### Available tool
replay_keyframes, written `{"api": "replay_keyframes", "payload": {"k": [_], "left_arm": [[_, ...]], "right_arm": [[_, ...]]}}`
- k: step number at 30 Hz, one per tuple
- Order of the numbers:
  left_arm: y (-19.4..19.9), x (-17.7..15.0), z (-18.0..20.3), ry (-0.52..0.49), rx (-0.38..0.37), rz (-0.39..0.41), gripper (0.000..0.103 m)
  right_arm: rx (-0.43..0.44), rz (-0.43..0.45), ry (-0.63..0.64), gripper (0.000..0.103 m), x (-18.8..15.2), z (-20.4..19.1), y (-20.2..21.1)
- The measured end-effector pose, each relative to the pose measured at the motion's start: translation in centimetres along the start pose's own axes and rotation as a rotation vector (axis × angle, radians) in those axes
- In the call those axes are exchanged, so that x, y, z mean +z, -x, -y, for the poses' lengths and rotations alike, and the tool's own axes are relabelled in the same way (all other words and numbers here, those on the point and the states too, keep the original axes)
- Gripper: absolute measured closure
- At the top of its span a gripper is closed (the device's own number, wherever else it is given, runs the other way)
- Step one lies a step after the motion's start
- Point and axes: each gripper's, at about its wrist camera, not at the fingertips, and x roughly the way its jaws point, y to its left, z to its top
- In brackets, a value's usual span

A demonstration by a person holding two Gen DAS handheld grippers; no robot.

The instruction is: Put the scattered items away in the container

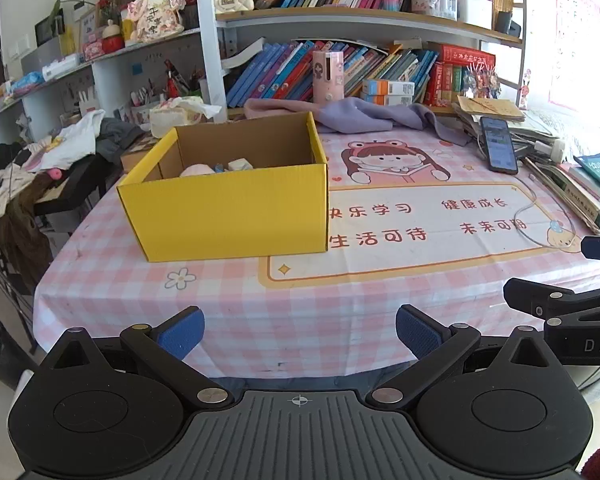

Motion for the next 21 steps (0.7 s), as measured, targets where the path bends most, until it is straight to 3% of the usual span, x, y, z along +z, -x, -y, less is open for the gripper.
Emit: {"api": "replay_keyframes", "payload": {"k": [21], "left_arm": [[-0.8, 0.1, -0.9, 0.041, -0.038, -0.008, 0.0]], "right_arm": [[0.002, -0.023, 0.015, 0.0, 0.7, -0.5, -1.5]]}}
